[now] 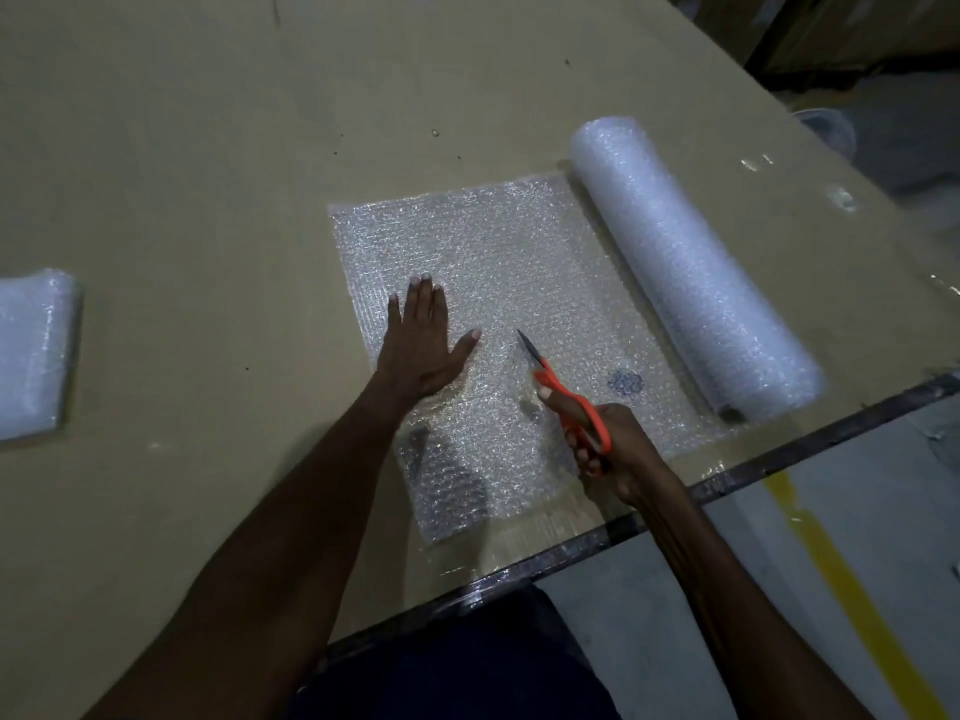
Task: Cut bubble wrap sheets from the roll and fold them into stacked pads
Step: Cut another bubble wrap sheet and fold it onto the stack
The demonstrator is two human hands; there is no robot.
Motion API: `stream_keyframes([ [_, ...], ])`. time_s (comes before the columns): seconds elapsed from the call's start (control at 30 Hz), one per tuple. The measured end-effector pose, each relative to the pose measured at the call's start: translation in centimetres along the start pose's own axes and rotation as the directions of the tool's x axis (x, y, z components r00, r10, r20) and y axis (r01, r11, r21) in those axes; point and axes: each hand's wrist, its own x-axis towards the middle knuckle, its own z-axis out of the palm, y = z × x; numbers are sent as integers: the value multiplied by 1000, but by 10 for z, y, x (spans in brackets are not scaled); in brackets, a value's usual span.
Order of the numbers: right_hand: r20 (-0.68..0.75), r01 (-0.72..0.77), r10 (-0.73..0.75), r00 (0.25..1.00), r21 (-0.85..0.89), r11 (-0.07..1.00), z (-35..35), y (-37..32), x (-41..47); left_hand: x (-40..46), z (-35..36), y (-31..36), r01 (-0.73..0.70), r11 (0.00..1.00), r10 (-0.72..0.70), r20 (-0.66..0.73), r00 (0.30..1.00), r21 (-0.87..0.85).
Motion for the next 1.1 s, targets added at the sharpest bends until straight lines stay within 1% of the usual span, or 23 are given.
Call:
stream_keyframes([
  [0.2, -12, 17, -17, 1000, -1, 1000, 1, 1, 4, -3, 4, -3, -9, 1000, 9, 0, 1000, -10],
  [0.57, 31, 41, -43, 999, 53, 998, 4, 0, 22, -3, 5, -4, -11, 1000, 11, -28, 1000, 11],
  [0.7, 49, 21, -25, 999, 82, 996, 7, -3, 21, -4, 5, -3, -5, 1000, 6, -29, 1000, 12],
  [0.97, 23, 55, -57, 998, 71, 996, 10, -9, 22, -4, 6, -5, -12, 1000, 12, -26, 1000, 3],
  [1.1, 20, 45, -45, 999, 20, 999, 13, -17, 25, -4, 6, -5, -14, 1000, 14, -19, 1000, 13],
])
